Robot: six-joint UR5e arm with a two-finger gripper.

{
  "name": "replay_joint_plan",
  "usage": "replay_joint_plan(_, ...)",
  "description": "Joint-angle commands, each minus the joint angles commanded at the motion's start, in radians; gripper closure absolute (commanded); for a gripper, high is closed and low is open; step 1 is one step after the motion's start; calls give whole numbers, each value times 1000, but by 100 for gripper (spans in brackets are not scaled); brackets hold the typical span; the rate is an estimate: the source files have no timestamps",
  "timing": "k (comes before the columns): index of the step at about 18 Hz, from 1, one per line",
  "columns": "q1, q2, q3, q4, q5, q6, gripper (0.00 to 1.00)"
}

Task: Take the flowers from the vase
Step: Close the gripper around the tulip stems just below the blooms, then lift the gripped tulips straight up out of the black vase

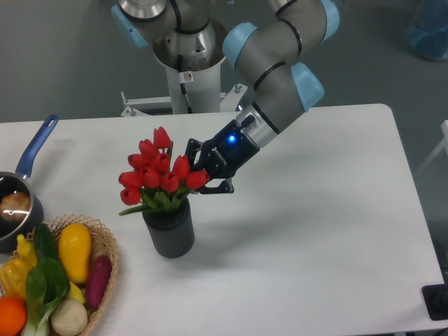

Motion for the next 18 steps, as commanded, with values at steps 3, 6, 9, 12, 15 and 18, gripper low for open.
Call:
replay_joint_plan(3,-2,24,21,0,-3,-95,100)
replay_joint_plan(6,-1,61,32,-5,-17,-179,100)
replay_joint_plan(9,-6,103,35,-5,-21,-255,100)
replay_joint_plan(12,-5,112,81,-6,-32,-347,100)
replay_joint_plan(15,-5,114,123,-6,-72,-433,100)
replay_joint_plan(18,-2,126,144,-6,-84,-509,100)
